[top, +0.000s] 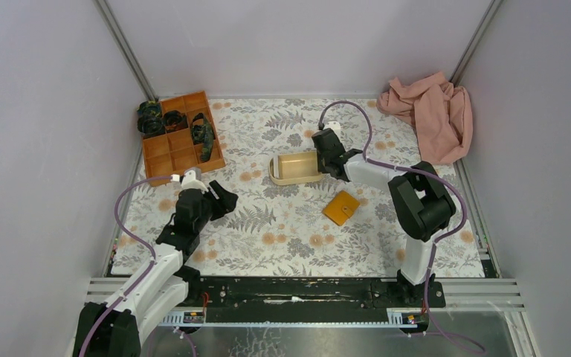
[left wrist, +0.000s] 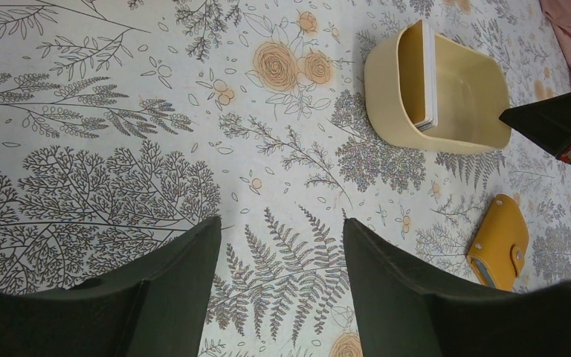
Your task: Take the credit cards out of the card holder
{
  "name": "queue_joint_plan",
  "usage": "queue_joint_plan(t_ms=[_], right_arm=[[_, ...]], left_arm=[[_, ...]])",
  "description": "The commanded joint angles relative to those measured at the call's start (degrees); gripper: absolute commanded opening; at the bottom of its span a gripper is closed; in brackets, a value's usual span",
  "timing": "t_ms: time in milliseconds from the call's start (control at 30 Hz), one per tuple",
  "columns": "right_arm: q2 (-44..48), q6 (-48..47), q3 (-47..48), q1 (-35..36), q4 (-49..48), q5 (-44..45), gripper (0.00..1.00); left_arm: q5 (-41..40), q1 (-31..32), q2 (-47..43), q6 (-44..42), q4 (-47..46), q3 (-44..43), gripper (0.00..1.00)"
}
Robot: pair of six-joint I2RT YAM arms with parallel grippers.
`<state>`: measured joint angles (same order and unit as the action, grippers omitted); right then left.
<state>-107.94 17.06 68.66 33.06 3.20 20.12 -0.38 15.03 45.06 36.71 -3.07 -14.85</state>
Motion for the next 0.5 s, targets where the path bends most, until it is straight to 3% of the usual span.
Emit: queue_joint_plan(t_ms=[0, 167, 467], right_arm=[[3.4, 3.0, 1.8, 0.3, 3.5, 3.1, 0.00], [4.5, 4.0, 1.6, 0.3, 3.9, 1.9, 0.00], [6.5, 3.9, 0.5, 0.3, 3.1, 1.1, 0.28]], left_arm=[[0.7, 0.3, 0.0, -0.3, -2.7, 0.4, 0.69], [0.8, 0.3, 0.0, -0.3, -2.7, 0.5, 0.69], [1.1, 0.3, -0.1, -0.2, -2.7, 0.4, 0.69]])
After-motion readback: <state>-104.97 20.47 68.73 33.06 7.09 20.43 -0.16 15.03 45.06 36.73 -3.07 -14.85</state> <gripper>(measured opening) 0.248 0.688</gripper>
